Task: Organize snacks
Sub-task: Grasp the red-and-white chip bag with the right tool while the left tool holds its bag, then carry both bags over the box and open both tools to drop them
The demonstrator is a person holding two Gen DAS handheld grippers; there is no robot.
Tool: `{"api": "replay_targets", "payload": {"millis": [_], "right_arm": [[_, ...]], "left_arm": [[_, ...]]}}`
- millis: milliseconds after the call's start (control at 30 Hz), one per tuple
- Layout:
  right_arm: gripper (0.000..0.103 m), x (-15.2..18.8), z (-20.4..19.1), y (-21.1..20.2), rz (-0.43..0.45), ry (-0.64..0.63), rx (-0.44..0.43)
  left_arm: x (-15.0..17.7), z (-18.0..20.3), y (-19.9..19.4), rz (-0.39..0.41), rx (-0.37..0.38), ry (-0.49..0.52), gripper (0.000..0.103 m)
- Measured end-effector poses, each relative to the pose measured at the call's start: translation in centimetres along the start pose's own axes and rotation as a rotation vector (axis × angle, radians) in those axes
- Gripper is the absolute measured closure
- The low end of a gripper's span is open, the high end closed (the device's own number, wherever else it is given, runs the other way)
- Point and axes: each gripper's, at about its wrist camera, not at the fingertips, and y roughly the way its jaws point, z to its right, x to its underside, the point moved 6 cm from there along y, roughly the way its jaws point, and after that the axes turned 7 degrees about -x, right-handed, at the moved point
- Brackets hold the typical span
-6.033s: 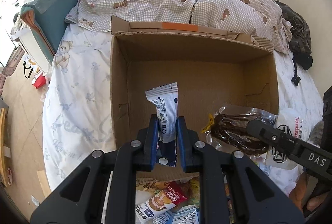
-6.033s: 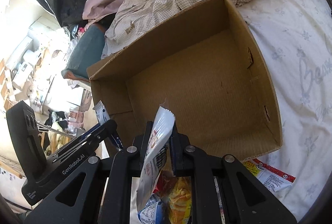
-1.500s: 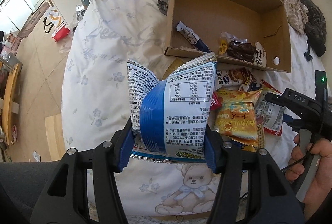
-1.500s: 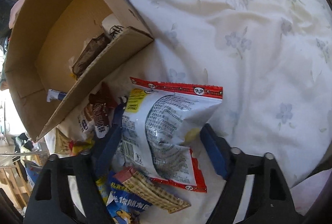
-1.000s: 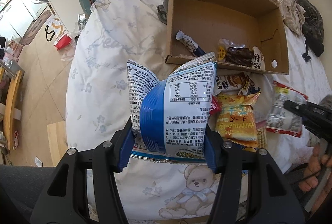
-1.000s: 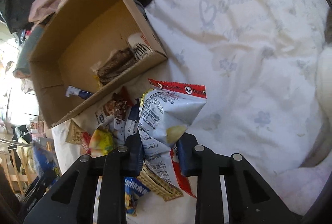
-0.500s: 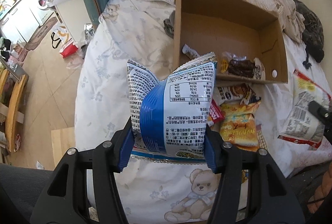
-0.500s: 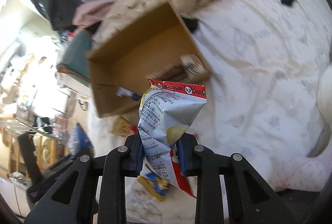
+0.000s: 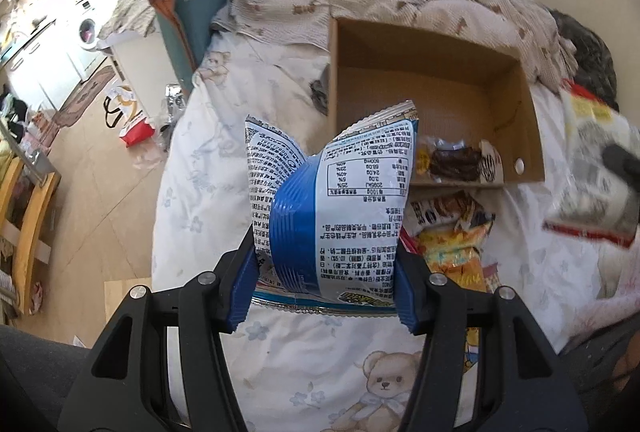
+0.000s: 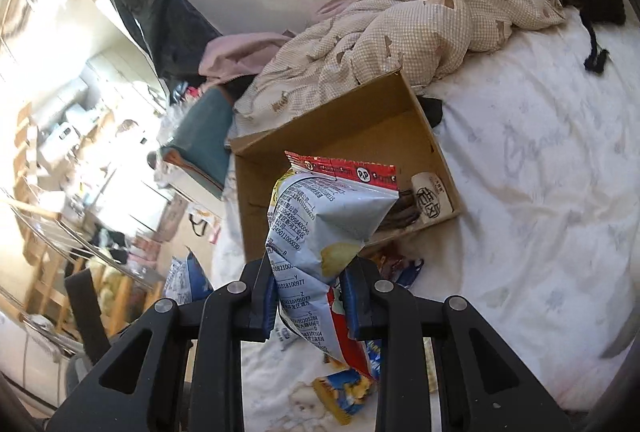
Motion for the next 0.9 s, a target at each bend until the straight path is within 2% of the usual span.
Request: {"api": "replay_targets", "payload": {"millis": [133, 233, 467, 700, 900], "right_arm": [[0.075, -1.1, 0.1, 0.8, 0.006, -0.001, 0.0], [0.075, -2.0, 0.0, 1.1, 0.014, -0.001, -0.015], [0.075, -4.8, 0.5, 3.2, 0.018, -0.016, 0.0], [0.075, -6.3, 2.1, 6.1, -0.037, -0.019, 0.049], [0.075, -6.1, 2.9, 8.9, -0.098, -0.006, 0.063]], "left_arm": [[0.3, 0.8, 0.5, -0.032, 0.004, 0.017, 0.049], [-0.6, 1.2, 0.1, -0.045, 0.029, 0.021, 0.049], [-6.0, 1.6, -1.0, 0.026, 0.027, 0.03, 0.049], [-11.5, 3.3, 0.4, 0.078, 0.013, 0.079, 0.049], [-12.5, 4.8, 3.5, 0.049, 0.041, 0.095, 0.049]]}}
